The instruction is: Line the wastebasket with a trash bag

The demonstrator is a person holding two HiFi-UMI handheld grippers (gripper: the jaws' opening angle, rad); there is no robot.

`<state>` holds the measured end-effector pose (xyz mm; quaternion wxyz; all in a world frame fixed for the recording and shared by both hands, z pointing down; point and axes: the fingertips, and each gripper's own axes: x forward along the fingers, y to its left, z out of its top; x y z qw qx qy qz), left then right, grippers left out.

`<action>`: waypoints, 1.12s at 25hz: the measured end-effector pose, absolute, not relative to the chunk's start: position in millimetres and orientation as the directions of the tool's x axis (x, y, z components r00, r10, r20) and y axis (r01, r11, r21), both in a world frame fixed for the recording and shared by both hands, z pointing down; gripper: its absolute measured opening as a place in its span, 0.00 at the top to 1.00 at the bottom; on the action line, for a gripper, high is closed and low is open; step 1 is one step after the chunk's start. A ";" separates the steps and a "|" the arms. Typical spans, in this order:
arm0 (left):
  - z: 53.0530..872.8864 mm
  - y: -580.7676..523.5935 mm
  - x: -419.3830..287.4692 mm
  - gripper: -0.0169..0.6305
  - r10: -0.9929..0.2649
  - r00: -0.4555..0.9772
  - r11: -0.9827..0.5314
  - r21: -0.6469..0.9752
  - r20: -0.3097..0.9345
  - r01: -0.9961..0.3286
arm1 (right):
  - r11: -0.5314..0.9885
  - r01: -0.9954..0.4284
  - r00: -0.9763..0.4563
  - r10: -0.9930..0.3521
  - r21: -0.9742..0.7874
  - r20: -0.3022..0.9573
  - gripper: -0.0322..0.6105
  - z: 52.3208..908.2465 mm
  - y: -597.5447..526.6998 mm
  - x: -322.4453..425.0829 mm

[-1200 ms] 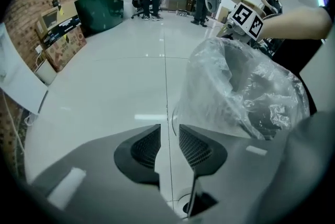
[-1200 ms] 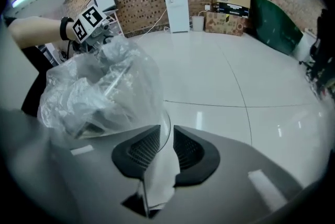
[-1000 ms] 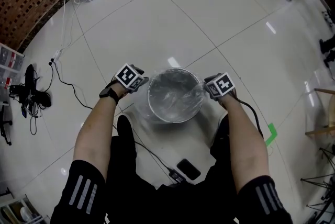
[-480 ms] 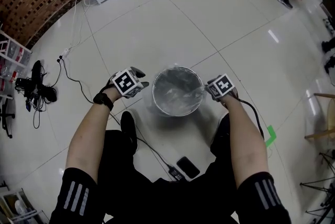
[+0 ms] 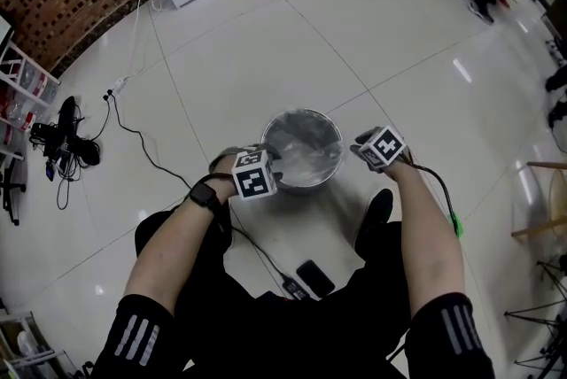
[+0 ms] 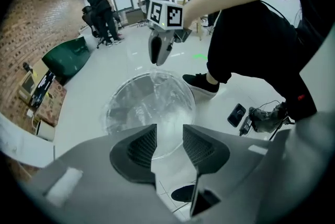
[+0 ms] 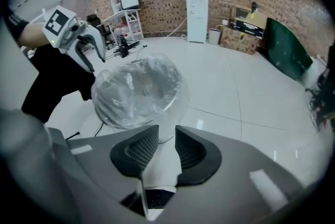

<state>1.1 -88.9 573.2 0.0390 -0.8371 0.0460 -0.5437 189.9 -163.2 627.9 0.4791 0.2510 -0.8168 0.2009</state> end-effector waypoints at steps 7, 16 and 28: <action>601.9 -68.6 17.1 0.74 -0.097 0.366 -0.986 -0.140 0.926 0.094 | 0.925 -0.363 -0.470 -0.074 -0.116 0.879 0.74 616.7 -117.2 157.7; 620.9 -59.4 18.2 0.94 -0.073 0.327 -0.980 -0.128 0.942 0.150 | 0.927 -0.341 -0.351 0.027 -0.155 0.936 0.84 656.5 -104.1 159.1; 620.0 -29.9 6.8 0.98 -0.016 0.327 -0.982 -0.076 0.945 0.171 | 0.893 -0.312 -0.430 0.171 -0.324 0.886 0.93 649.0 -65.9 154.5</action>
